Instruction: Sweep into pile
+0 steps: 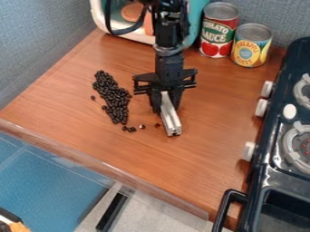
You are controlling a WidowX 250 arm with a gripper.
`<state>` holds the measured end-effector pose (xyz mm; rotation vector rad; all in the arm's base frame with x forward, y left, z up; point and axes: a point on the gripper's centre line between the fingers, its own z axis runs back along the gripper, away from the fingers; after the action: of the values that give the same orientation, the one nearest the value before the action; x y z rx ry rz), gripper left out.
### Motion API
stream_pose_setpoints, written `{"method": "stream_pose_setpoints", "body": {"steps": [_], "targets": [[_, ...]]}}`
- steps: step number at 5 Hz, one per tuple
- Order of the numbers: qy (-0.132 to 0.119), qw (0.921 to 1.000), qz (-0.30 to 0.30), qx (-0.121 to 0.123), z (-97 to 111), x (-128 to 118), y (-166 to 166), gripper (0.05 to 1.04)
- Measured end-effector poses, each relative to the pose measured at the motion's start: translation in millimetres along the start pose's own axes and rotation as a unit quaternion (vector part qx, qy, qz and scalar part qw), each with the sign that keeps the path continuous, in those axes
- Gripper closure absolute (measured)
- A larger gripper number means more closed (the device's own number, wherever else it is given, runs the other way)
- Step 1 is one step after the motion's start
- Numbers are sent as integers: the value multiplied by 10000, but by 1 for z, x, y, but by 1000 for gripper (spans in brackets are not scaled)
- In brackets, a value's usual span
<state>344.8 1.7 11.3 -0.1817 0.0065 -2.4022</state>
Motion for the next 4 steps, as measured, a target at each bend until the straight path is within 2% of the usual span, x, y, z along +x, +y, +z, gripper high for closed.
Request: {"method": "stream_pose_setpoints", "body": {"steps": [4], "targets": [[-205, 9992, 167, -301, -1, 5, -13, 696]]}}
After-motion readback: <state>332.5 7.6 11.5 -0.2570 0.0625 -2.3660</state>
